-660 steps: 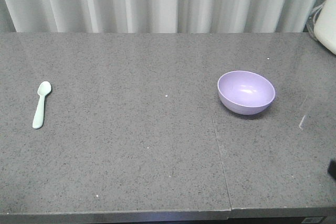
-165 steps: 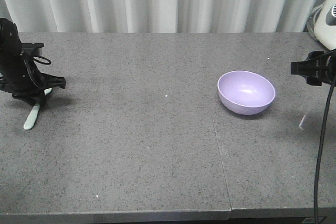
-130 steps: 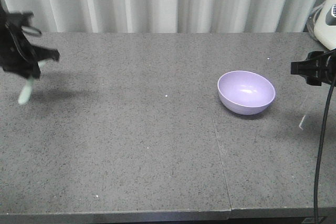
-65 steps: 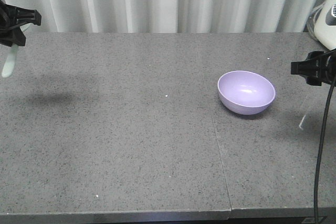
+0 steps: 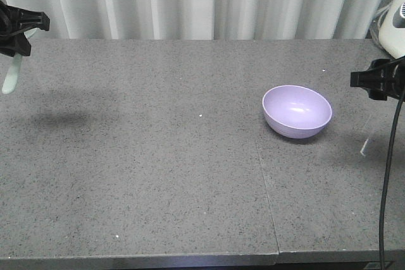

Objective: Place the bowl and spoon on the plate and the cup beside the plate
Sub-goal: 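Lower the right gripper onto the rim of the lavender bowl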

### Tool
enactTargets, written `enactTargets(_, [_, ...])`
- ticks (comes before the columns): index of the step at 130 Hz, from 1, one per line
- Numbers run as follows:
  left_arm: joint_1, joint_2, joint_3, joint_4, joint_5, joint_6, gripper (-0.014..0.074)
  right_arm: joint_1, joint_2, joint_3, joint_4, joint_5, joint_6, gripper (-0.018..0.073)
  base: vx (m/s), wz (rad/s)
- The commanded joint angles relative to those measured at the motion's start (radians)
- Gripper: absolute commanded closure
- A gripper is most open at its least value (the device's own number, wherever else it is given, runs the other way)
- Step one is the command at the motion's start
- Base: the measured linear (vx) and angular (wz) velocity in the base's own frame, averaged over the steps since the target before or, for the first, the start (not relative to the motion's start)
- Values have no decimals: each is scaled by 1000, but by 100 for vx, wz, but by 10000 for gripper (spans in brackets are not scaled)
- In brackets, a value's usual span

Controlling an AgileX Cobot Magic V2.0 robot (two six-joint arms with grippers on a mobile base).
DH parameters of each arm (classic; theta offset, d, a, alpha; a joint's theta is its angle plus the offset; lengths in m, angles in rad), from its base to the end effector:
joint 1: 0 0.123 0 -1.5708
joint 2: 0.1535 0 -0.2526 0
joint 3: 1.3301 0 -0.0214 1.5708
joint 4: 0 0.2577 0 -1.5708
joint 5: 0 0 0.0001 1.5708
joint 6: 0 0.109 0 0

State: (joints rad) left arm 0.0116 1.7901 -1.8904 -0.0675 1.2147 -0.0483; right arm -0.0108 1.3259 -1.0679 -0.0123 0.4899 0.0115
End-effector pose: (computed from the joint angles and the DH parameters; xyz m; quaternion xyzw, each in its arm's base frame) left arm 0.3975 -0.0023 0.3342 -0.0317 0.9622 -0.0385 0.2676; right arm 0.3205 -0.0041 0.2849 0.0064 0.8982 -0.0048 0.4395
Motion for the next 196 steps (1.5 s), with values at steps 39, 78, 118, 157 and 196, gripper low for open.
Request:
enactTargets(39, [-5,-52,-27,-15,-31,1,604,0,234,-373,12,206,-4,117,0,0])
enactTargets(78, [-5,-52,-27,-15,-31,1,604,0,445,-569,48,352,-27,117,0,0])
enactTargets(118, [-5,-52,-27,-15,-35,1,604,1,588,-654,66,415,-65,117,0,0])
enactTargets(157, [-5,-52,-27,-15,-36,1,604,1,687,-692,136,443,-111,187,0,0])
enactTargets(196, [-5,-52,-27,-15,-35,1,604,1,720,-692,138,430,-111,577,0,0])
